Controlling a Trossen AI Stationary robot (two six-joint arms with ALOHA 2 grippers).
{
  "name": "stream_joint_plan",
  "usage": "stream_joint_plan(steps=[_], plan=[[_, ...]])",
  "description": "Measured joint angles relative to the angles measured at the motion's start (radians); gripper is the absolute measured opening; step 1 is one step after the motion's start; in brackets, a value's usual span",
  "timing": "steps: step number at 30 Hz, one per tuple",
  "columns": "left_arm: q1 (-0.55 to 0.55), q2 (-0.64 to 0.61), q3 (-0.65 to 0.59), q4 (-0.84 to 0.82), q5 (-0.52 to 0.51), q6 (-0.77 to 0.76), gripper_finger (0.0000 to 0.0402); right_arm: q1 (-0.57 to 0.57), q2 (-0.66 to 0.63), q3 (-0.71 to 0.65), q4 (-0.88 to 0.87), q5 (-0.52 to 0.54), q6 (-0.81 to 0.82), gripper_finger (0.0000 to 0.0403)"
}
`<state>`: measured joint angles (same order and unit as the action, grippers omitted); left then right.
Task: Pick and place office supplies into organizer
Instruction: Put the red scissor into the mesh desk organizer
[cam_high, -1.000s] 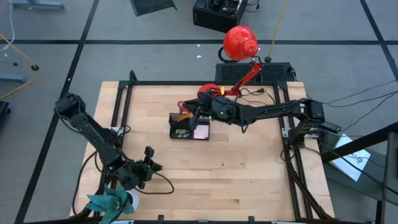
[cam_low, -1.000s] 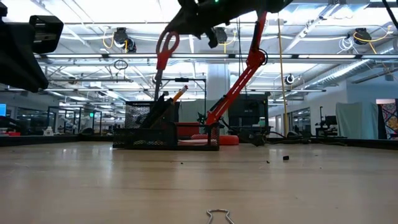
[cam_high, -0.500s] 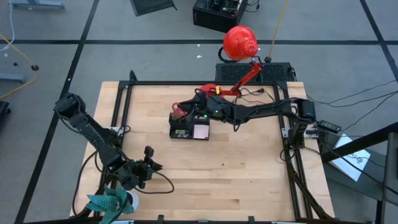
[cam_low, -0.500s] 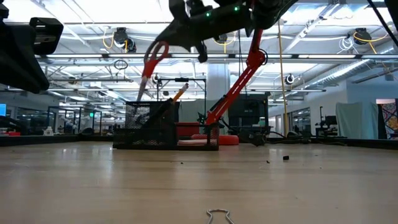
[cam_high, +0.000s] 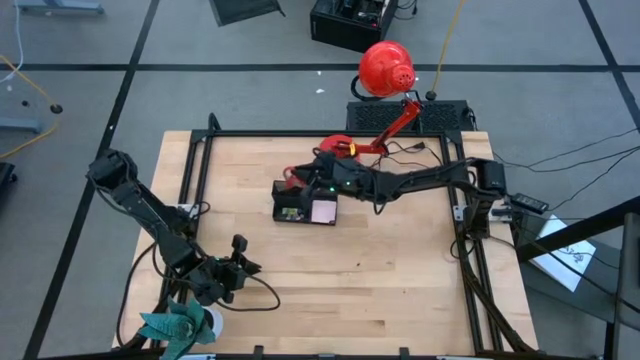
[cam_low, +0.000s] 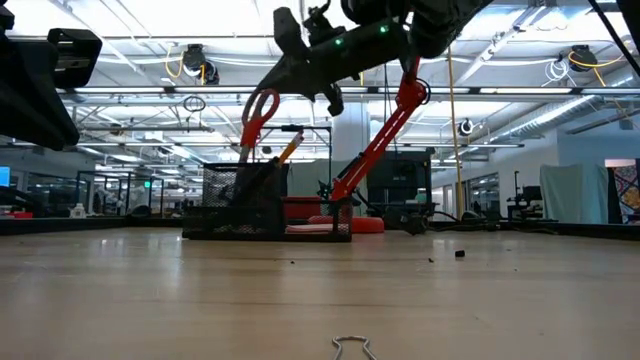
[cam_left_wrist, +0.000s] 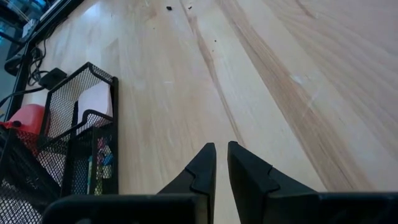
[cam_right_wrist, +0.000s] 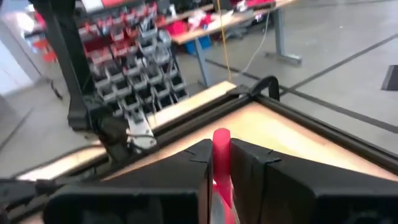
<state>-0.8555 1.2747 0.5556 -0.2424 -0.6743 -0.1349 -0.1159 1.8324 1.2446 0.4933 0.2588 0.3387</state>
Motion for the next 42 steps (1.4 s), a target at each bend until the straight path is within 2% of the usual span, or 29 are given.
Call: stream_joint_plan(steps=[7, 14, 24, 30, 35, 42], plan=[[0.0, 0.0, 0.0, 0.002, 0.0, -0.002, 0.0049, -0.001, 0.0, -0.144, 0.273, 0.06, 0.066, 0.0024], [0.0, 0.0, 0.0, 0.005, 0.0, 0.002, 0.0049, 0.005, 0.0, -0.22, 0.335, 0.105, 0.117, 0.0024], [0.0, 0.0, 0.0, 0.008, -0.001, 0.009, 0.0049, 0.046, 0.0, -0.222, 0.363, 0.141, 0.06, 0.0024], [0.0, 0.0, 0.0, 0.012, -0.005, 0.018, 0.0049, 0.059, 0.072, -0.213, 0.444, 0.152, 0.061, 0.0024], [0.0, 0.0, 0.0, 0.011, -0.005, 0.017, 0.0049, 0.059, 0.145, -0.162, 0.436, 0.13, 0.059, 0.0024], [0.0, 0.0, 0.0, 0.011, -0.003, 0.016, 0.0049, 0.059, 0.149, -0.133, 0.383, 0.131, 0.042, 0.0025]])
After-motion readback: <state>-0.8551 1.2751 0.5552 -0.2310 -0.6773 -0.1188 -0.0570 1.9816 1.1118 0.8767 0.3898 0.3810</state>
